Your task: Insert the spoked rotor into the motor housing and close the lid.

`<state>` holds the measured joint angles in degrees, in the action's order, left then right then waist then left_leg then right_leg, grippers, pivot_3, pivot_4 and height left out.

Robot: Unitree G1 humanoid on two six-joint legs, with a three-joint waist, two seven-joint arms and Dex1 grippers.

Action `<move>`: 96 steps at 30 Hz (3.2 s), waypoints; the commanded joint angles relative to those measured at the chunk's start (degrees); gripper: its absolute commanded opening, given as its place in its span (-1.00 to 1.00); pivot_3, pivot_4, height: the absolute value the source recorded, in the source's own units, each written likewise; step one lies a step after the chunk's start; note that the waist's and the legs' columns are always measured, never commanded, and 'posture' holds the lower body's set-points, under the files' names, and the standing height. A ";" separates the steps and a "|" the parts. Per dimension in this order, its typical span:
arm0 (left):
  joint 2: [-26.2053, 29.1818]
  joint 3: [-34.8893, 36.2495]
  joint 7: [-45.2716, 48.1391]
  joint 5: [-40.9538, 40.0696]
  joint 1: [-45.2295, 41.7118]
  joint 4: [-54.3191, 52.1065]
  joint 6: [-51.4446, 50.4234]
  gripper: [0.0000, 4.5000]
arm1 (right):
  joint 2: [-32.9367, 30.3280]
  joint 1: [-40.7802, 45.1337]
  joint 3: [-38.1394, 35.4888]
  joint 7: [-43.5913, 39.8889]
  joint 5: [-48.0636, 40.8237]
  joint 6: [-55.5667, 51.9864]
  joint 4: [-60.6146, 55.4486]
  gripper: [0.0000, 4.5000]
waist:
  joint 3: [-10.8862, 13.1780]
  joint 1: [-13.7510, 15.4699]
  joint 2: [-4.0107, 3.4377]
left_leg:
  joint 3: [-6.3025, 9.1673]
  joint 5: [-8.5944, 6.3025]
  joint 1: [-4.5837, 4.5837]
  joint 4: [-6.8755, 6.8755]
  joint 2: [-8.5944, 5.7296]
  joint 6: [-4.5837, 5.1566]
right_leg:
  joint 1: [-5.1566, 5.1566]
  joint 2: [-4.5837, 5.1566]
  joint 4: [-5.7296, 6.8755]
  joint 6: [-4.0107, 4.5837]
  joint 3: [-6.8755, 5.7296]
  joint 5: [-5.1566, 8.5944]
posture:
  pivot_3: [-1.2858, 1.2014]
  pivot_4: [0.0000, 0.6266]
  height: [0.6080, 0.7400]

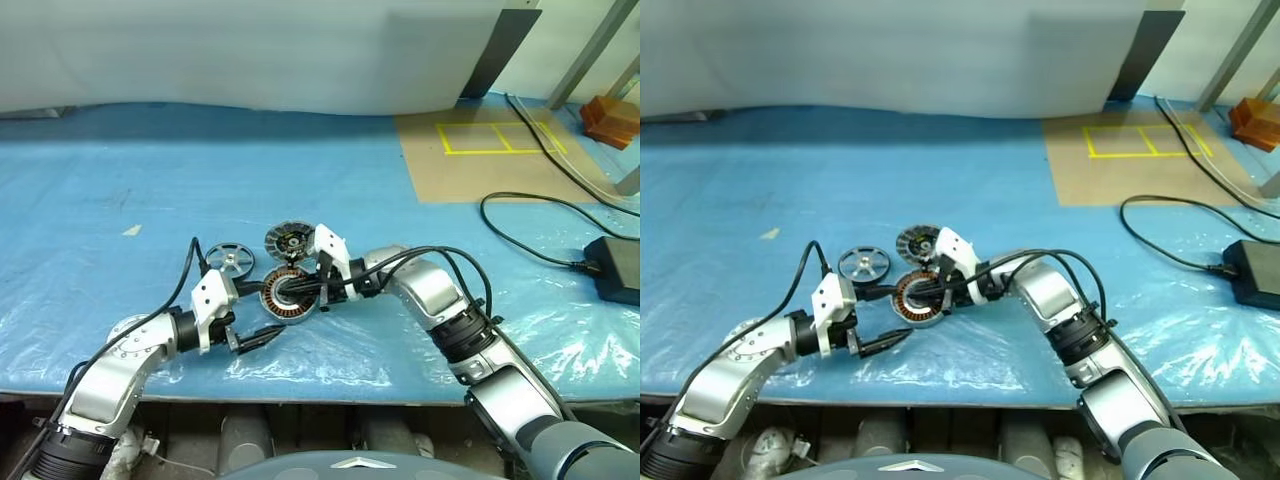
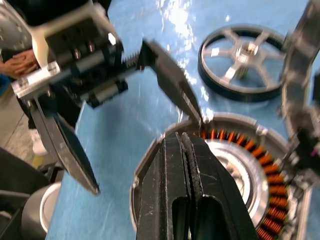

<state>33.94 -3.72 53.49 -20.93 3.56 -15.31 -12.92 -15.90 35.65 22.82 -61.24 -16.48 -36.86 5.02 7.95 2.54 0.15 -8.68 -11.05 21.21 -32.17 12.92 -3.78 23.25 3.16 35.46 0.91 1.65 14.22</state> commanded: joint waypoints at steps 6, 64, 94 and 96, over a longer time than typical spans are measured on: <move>0.48 1.08 -0.06 -0.65 0.36 -2.15 0.55 1.00 | -0.74 0.77 2.83 -0.98 1.79 0.67 0.06 -0.99 | 0.00 0.01 0.00 | 0.00 0.00 -0.01 0.00 0.00 0.00 | 0.00 0.00 0.02 0.00 0.00 0.00 | 0.03 -0.52 1.00; -1.45 -0.13 -1.49 0.80 0.88 -2.10 1.18 1.00 | 1.29 -1.69 -2.03 3.83 -3.17 -5.35 0.71 -0.99 | 0.43 0.42 0.00 | -0.04 -0.15 -1.09 0.09 -0.15 0.30 | -0.83 0.21 0.10 -0.17 0.16 0.56 | 0.03 -0.52 1.00; -1.86 -0.34 -1.39 0.67 -0.61 -1.19 1.03 1.00 | 4.75 -1.62 -7.88 5.43 -7.12 -4.10 -2.00 -0.99 | 0.53 -0.02 0.04 | 0.00 0.03 -0.11 -0.08 -0.02 0.05 | 0.06 0.00 0.12 0.03 0.03 -0.09 | 0.03 -0.52 1.00; -1.84 -0.35 -1.33 0.62 -0.58 -1.23 1.03 1.00 | 4.50 -2.04 -7.44 4.93 -7.90 -5.15 -3.51 -0.99 | 0.53 -0.01 0.05 | 0.00 0.03 -0.10 0.00 -0.03 0.04 | 0.06 0.00 0.07 0.02 0.01 -0.10 | 0.03 -0.52 1.00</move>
<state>32.10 -4.28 52.07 -19.98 2.84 -15.69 -12.49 -11.53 33.20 15.88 -55.35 -22.51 -41.22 4.59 8.48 2.53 0.19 -8.67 -11.03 21.12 -32.14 12.89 -3.75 23.30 3.16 35.48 0.93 1.64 14.12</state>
